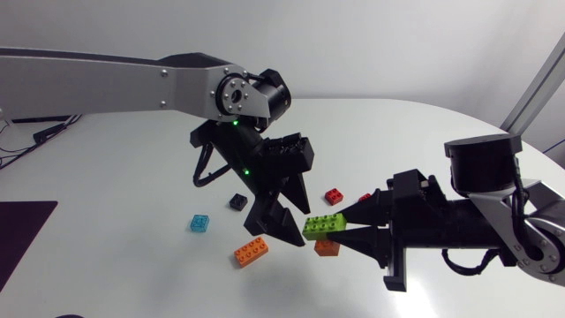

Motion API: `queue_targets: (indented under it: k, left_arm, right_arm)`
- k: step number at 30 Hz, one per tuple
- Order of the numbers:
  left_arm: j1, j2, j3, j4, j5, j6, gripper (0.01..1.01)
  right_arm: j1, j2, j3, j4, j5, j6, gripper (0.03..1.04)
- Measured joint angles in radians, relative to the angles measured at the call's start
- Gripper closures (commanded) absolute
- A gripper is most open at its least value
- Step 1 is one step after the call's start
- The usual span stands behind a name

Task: Separate the duplo bricks

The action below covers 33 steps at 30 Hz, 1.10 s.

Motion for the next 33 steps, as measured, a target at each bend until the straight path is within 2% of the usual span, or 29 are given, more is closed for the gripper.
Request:
queue_targets:
  k: [3,5,15,19,24,28,33]
  left_arm:
    - [0.000,0.009,0.005,-0.001,0.012,0.000,0.225]
    - [0.000,0.020,0.005,-0.002,0.028,0.000,0.264]
    - [0.003,0.051,0.005,-0.008,0.069,0.000,0.266]
    - [0.005,0.053,0.011,-0.008,0.080,0.000,0.425]
    - [0.014,0.053,0.024,-0.008,0.087,0.000,0.451]
    - [0.015,0.053,0.024,-0.008,0.100,0.000,0.602]
    - [0.016,0.053,0.024,-0.008,0.110,0.001,0.692]
  right_arm:
    - [-0.008,0.001,0.007,0.003,-0.015,0.000,0.70]
    - [-0.014,0.001,0.010,0.003,-0.021,0.001,0.70]
    - [-0.020,0.001,0.010,0.003,-0.036,0.012,0.70]
    - [-0.019,0.001,0.010,0.003,-0.037,0.024,0.70]
    - [-0.017,0.001,0.010,0.003,-0.039,0.027,0.70]
    - [-0.010,0.001,0.010,0.003,-0.039,0.035,0.70]
    - [0.001,-0.002,0.010,0.003,-0.040,0.048,0.70]
